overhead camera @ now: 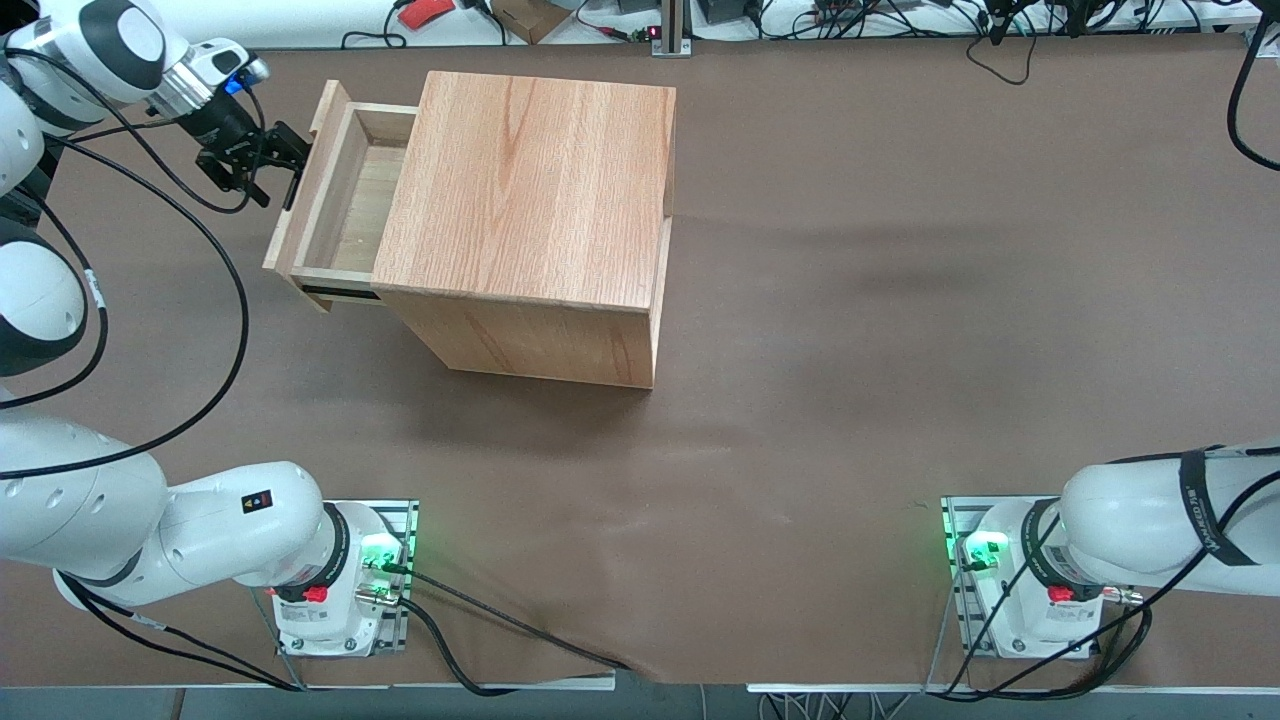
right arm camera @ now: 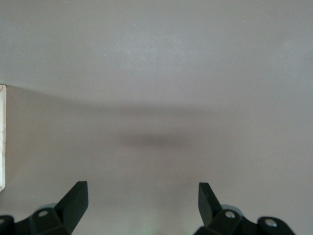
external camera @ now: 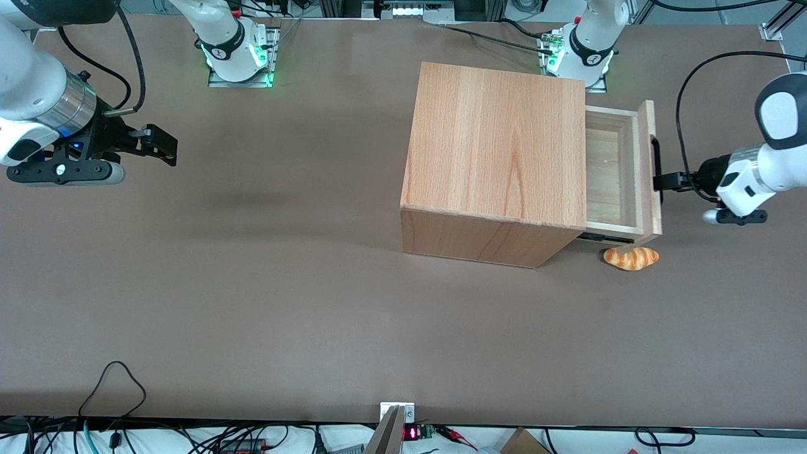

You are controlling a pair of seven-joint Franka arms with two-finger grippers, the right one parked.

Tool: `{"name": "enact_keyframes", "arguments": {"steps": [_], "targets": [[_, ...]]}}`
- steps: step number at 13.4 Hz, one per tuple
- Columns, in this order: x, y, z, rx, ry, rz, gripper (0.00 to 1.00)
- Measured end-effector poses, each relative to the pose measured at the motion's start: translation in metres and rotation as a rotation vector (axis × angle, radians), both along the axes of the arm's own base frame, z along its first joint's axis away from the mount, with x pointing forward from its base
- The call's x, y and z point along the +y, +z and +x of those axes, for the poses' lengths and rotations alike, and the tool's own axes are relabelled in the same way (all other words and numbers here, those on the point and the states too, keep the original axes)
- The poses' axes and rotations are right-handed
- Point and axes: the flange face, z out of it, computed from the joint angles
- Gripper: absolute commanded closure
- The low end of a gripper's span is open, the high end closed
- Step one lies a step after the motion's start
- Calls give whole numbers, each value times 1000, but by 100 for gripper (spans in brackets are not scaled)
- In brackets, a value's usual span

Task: Open top drawer with left arm
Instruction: 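Pull the handle with the left gripper, sliding the drawer out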

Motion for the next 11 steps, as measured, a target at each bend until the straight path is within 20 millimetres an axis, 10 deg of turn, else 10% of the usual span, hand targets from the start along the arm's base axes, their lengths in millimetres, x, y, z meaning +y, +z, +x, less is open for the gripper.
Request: {"name": "enact_keyframes", "arguments": {"steps": [11], "targets": [[55, 0, 4, -24, 7, 10, 0]]}}
